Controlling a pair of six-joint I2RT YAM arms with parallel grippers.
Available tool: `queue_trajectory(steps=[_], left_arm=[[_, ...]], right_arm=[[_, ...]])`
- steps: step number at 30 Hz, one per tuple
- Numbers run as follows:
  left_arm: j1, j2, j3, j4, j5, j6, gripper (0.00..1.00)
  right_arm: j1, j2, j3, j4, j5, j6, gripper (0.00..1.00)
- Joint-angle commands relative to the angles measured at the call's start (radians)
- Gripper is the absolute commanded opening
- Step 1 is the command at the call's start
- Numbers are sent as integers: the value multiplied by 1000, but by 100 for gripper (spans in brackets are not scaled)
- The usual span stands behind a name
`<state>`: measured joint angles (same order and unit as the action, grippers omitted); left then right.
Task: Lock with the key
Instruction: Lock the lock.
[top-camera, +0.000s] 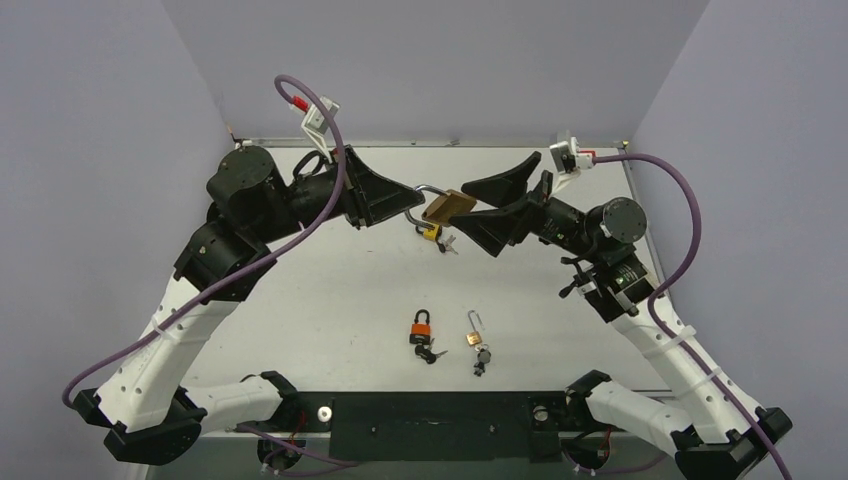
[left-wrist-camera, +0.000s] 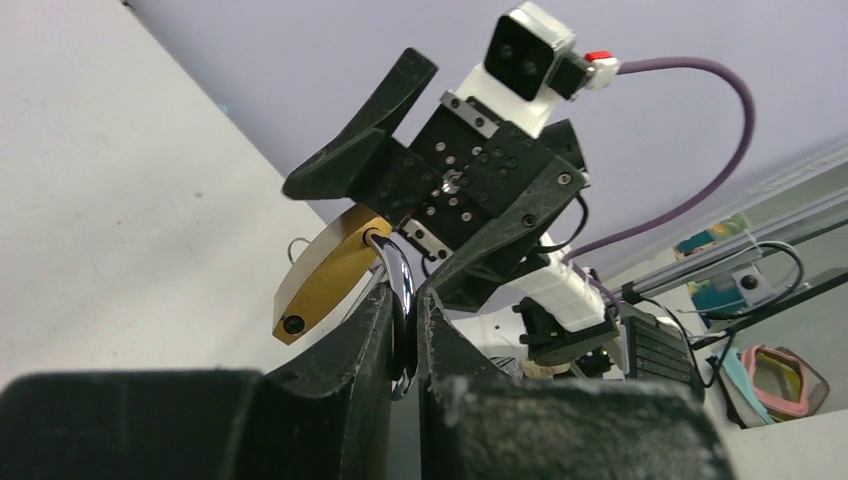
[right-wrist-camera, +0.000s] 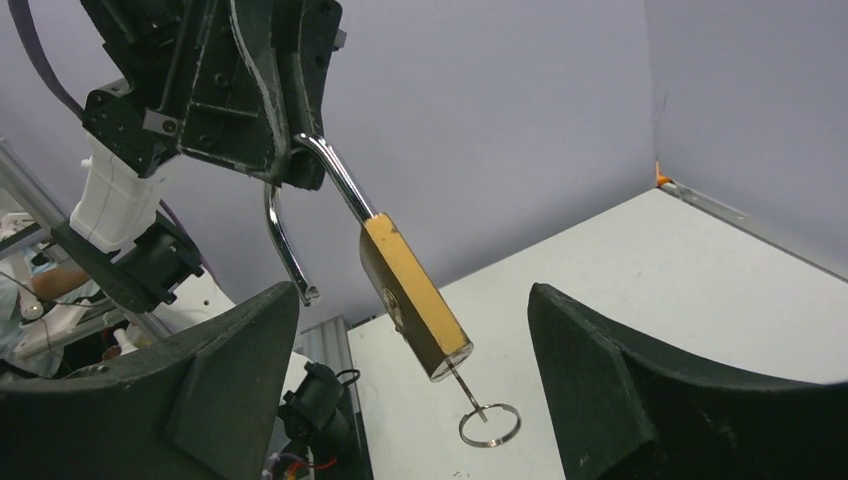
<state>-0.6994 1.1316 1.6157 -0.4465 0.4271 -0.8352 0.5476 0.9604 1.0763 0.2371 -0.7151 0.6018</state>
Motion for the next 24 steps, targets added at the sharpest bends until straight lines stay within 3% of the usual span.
queue_trajectory(steps=[1, 4, 11, 15, 18, 24], left_arm=[[-3, -12, 82, 261, 42, -86, 0], [-3, -8, 79, 282, 47, -103, 0], [-3, -8, 68, 298, 49, -113, 0], [-4, -19, 48, 285, 40, -99, 0], [-4, -38, 25, 257, 26, -80, 0], [-3, -45, 12, 200, 28, -22, 0]], right_arm=[[24, 18, 31, 84, -39, 19, 79], [39, 25, 32, 98, -39, 30, 75], [44, 9, 4, 202, -27, 107, 51], [42, 0, -3, 248, -16, 158, 29], [44, -14, 1, 240, -7, 187, 4], [46, -63, -4, 168, 17, 178, 0]])
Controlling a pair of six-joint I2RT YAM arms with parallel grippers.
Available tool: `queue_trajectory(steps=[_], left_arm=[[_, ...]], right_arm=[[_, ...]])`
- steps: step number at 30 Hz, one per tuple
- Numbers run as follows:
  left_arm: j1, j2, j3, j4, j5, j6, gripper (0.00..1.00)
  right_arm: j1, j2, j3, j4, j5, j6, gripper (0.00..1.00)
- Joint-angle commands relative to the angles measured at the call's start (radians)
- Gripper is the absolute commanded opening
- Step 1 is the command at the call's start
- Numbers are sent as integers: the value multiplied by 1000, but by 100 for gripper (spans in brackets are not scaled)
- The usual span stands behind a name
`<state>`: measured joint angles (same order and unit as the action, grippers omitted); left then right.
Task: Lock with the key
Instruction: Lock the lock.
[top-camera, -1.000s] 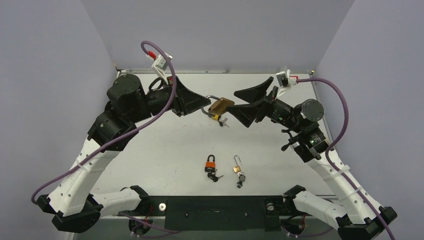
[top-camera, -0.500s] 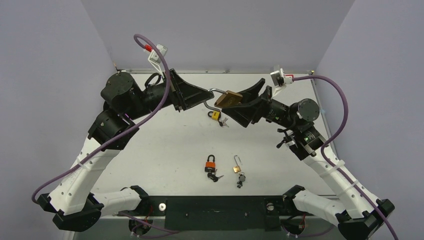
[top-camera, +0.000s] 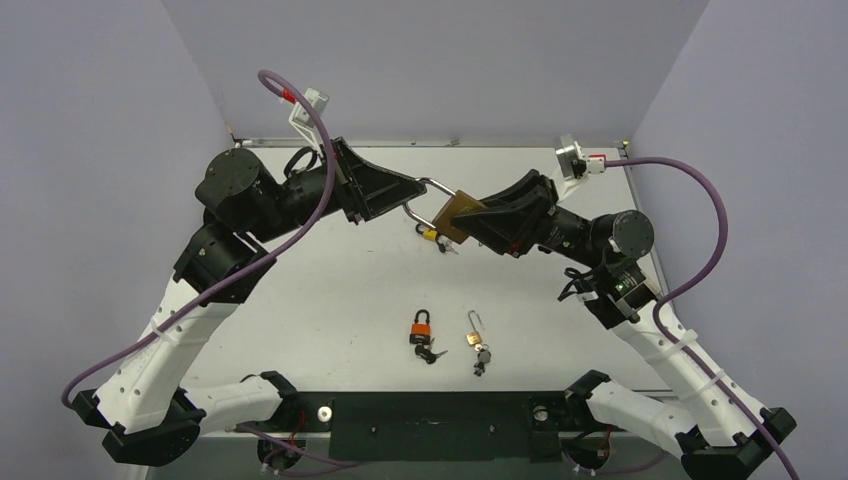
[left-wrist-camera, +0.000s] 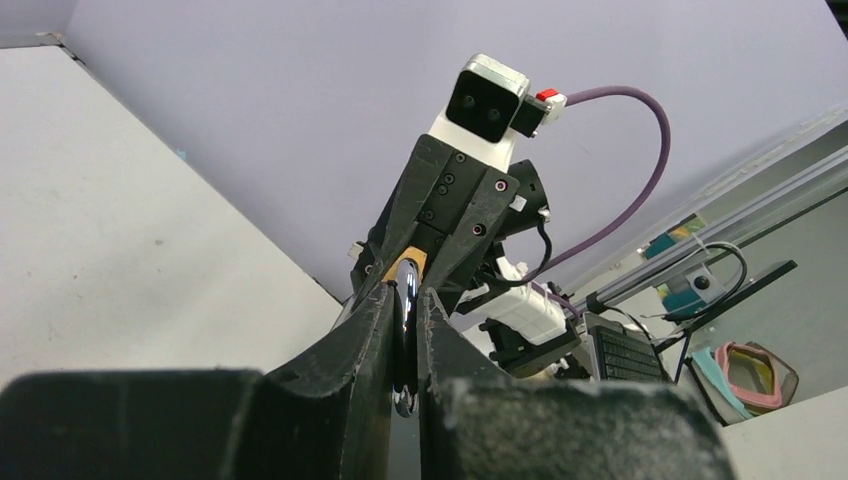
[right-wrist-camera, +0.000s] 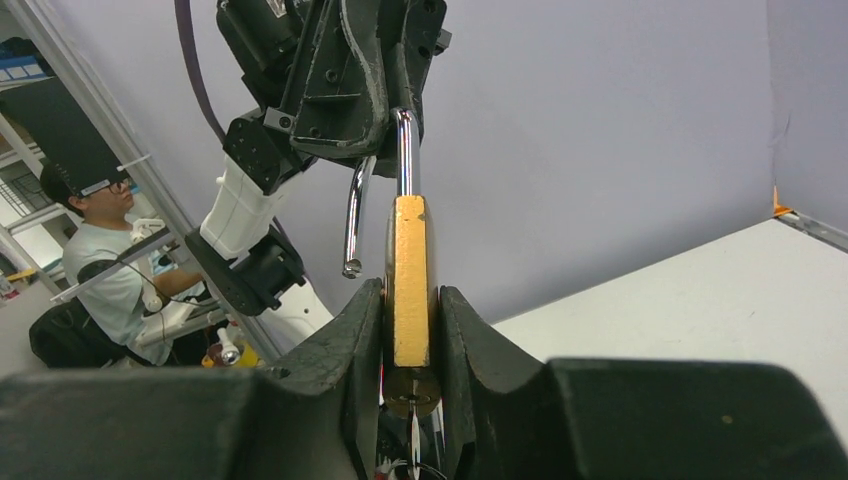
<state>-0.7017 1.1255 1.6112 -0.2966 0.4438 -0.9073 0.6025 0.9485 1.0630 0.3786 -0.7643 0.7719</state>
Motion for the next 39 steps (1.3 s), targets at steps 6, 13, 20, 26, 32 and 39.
queue_trajectory(steps=[6, 13, 20, 26, 32, 39], left_arm=[[0, -54, 10, -61, 53, 158, 19], [0, -47, -1, -109, 157, 204, 20], [-1, -21, -8, -156, 196, 229, 21], [-2, -12, -15, -189, 187, 256, 10], [-4, -15, -25, -206, 161, 293, 0], [-61, -37, -53, -207, 60, 329, 0]], right_arm=[[-8, -94, 52, -130, 63, -42, 0], [-5, -117, 63, -216, 37, -60, 0], [6, -121, 85, -272, 33, -88, 0], [25, -111, 108, -276, 24, -83, 0], [50, -84, 127, -254, 19, -23, 0], [80, -41, 144, -257, 39, 27, 0]])
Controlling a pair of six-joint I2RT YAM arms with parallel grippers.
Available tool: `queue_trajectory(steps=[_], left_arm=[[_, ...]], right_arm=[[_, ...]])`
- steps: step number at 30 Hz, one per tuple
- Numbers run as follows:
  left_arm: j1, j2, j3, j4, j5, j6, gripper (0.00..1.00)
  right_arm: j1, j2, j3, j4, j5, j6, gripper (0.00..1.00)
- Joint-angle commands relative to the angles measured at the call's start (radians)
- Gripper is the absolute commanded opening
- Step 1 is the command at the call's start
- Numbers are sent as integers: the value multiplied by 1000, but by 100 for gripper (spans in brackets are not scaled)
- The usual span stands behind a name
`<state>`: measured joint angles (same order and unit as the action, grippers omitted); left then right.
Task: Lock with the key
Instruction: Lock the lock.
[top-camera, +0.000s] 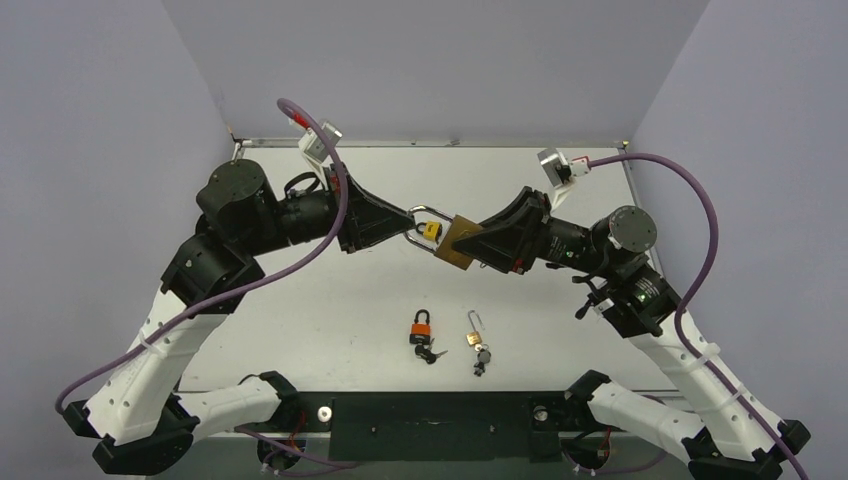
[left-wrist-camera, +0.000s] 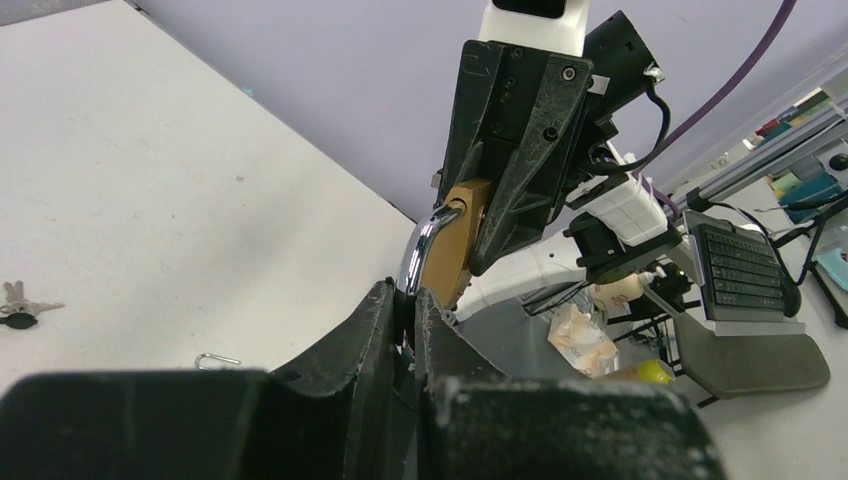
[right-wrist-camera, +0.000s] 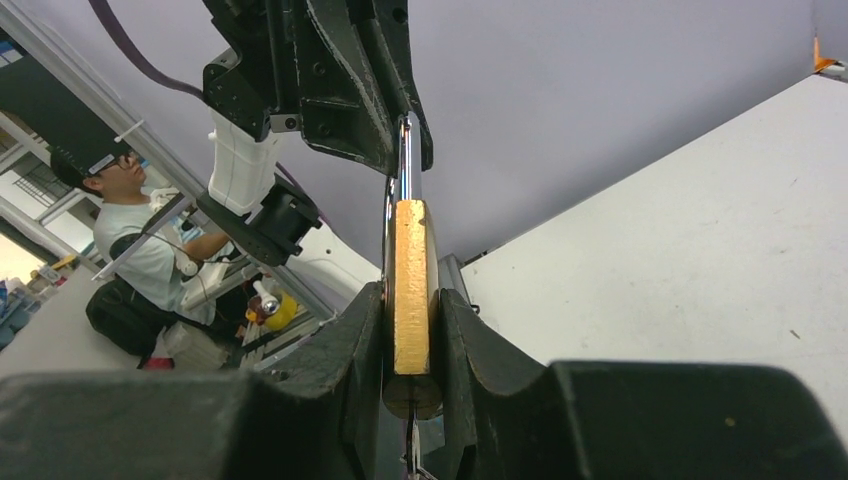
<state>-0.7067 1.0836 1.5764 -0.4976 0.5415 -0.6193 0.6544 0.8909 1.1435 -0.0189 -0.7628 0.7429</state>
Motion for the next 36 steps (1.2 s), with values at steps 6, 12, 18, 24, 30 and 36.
queue_trajectory(steps=[6, 12, 18, 24, 30, 36], left_arm=[[-113, -5, -15, -27, -119, 72, 0], [-133, -12, -14, -41, -161, 86, 0], [-141, -19, -11, -53, -176, 90, 0], [-198, -13, -37, -29, -205, 80, 0], [-254, 0, -58, -2, -256, 72, 0], [-291, 25, -45, 8, -276, 70, 0]], right_arm=[[28, 33, 74, 196, 35, 116, 0], [29, 53, 77, 268, 18, 178, 0], [30, 62, 101, 230, 32, 160, 0], [43, 69, 130, 189, 117, 115, 0], [60, 112, 195, 115, 179, 57, 0], [104, 145, 217, 48, 236, 0, 0]])
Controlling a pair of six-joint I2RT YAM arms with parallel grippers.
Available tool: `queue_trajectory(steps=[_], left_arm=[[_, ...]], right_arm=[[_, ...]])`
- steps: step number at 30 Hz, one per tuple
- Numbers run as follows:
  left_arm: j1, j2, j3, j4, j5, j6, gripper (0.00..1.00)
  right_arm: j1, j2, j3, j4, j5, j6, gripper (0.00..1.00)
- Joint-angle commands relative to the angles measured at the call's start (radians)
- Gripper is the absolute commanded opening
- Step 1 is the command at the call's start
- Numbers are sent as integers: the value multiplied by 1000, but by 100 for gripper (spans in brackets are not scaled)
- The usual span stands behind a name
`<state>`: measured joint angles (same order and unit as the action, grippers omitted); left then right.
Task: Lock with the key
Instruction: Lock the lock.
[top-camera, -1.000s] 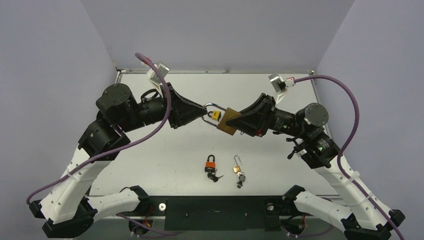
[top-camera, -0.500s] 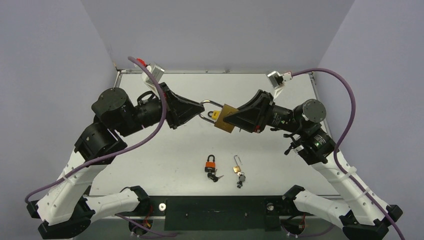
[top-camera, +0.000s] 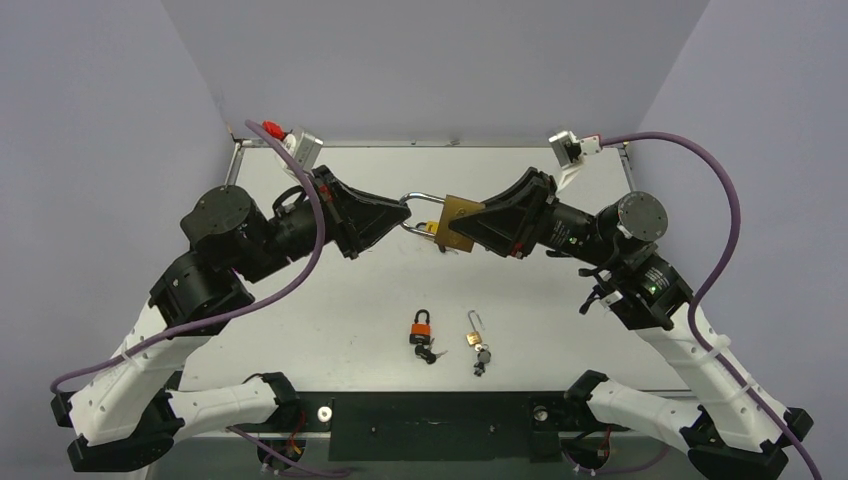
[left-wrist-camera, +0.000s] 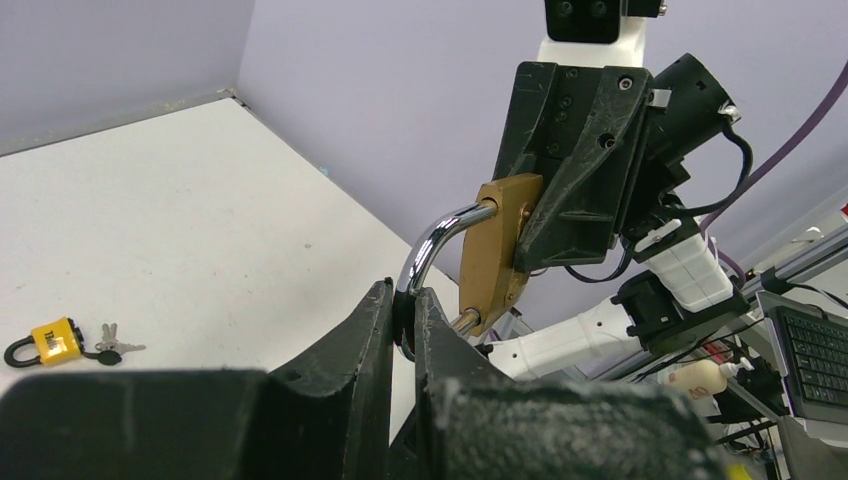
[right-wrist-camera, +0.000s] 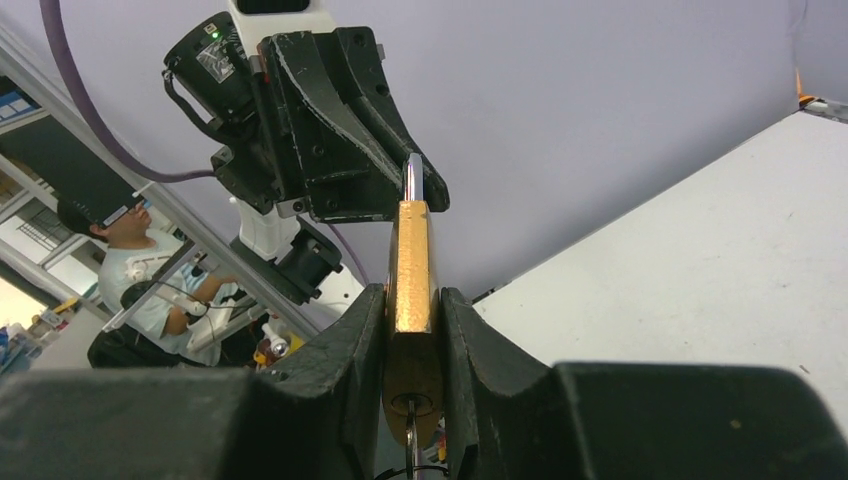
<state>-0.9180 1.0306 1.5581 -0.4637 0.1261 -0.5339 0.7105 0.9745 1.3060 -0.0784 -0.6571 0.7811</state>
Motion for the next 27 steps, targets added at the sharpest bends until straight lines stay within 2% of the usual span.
queue_trajectory(steps=[1, 10, 27], left_arm=[[-84, 81, -26, -20, 140, -17, 0], [-103, 97, -22, 40, 186, -65, 0], [-153, 146, 45, -9, 148, -25, 0]], right_arm=[[51, 66, 55, 98, 141, -43, 0], [71, 94, 53, 28, 197, -92, 0], [184, 192, 120, -136, 346, -211, 0]])
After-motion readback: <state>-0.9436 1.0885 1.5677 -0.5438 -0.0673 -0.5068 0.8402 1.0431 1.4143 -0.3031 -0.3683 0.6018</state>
